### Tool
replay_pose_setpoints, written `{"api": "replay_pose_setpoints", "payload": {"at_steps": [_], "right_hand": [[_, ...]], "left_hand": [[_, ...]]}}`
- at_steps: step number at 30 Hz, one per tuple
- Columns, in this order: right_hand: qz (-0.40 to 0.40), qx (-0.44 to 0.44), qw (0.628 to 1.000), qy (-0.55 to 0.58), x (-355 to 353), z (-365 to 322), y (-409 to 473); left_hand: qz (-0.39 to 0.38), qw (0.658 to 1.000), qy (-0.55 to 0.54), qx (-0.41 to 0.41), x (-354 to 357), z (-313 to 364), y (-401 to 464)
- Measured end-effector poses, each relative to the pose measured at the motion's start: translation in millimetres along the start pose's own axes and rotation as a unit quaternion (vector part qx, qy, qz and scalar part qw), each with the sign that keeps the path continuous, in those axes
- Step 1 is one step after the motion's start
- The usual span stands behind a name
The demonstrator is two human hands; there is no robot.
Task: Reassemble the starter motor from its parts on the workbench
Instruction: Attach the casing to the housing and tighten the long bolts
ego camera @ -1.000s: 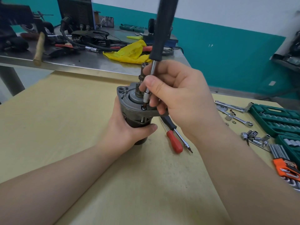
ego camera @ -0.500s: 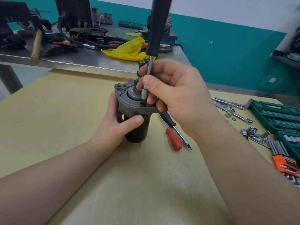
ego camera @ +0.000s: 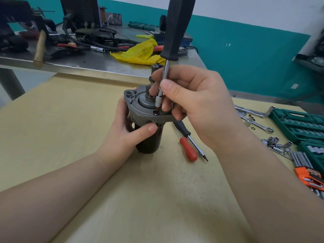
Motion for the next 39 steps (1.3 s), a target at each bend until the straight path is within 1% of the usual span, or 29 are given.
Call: {"api": "replay_pose_setpoints", "payload": {"at_steps": [5,12,18,22,25,28,33,39], "right_hand": [[0.030,-0.003,1.000,0.000,-4.2,2.4,1.3],[-0.010,-0.013,0.999,0.028,2.6,-0.8,0.6],[0.027,-0.010,1.000,0.004,-3.7,1.5,1.5],[-0.001,-0.012,1.000,0.019,1.0,0.0,-0.1],[-0.011,-0.013,1.000,0.026,1.9,-1.5,-0.5],[-0.008,-0.010,1.000,0.023,1.5,-0.4,0.3],[0.023,-0.009,1.000,0.006,-3.5,2.7,1.9],[-0.006,-0.013,1.000,0.016,0.4,0.8,0.9]], "left_hand": [[0.004,1.000,0.001,-0.002,0.6,0.5,-0.8],[0.004,1.000,0.003,-0.003,1.0,1.6,-1.0],[0.003,1.000,0.014,0.002,2.9,7.2,-1.9],[-0.016,0.999,0.036,0.001,8.2,13.8,-1.5],[-0.013,0.999,0.049,0.005,9.1,16.8,-1.4],[-0.005,0.999,0.052,0.008,7.5,17.5,-1.7],[0.001,0.999,0.042,0.003,5.4,16.8,-0.9],[-0.008,0.999,0.038,-0.004,3.8,9.9,-2.0]]}}
Point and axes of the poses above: each hand's wrist, its own y-axis towards the middle knuckle, its own x-axis out of the palm, z = x × y, the point moved 10 cm from there along y, towards the middle knuckle, and after that the axes turned 10 degrees about -z, right-handed, at the moved point
